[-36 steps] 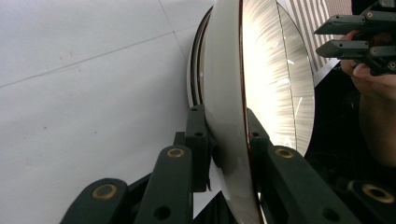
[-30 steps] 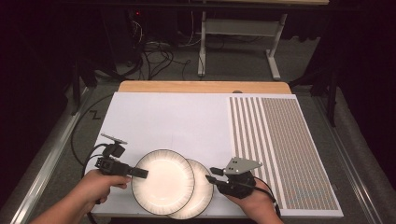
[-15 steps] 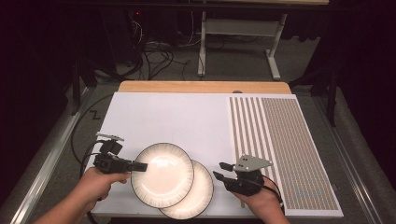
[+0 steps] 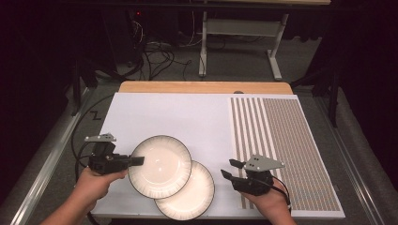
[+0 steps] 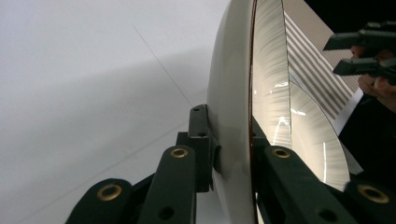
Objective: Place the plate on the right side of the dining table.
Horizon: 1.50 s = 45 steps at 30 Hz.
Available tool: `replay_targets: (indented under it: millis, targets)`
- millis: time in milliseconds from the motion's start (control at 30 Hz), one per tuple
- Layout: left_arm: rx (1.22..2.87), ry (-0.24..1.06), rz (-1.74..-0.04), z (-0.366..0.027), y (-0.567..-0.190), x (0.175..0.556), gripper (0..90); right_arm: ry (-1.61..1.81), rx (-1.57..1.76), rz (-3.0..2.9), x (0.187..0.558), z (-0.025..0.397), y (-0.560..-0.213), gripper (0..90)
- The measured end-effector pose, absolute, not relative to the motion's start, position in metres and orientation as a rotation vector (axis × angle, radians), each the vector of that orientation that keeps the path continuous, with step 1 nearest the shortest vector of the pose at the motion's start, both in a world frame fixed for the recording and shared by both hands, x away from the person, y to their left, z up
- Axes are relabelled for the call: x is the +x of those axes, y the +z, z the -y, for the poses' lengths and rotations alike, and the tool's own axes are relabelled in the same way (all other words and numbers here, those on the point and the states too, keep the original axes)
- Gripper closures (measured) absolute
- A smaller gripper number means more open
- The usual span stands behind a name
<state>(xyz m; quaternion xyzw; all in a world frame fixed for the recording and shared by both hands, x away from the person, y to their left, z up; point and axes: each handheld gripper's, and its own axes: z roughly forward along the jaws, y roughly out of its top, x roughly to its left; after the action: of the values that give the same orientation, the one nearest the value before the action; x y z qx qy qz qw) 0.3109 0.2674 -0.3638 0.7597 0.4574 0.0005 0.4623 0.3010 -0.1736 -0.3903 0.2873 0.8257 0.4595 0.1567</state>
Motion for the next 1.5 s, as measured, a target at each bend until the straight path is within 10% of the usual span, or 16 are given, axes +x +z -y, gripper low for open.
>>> replay_targets:
  millis: [1500]
  targets:
    - [1.680,0.376,-0.935,-0.272,-0.378,0.274,80.4,1.412,0.919,-2.079,0.292,0.214,-0.385,0.7]
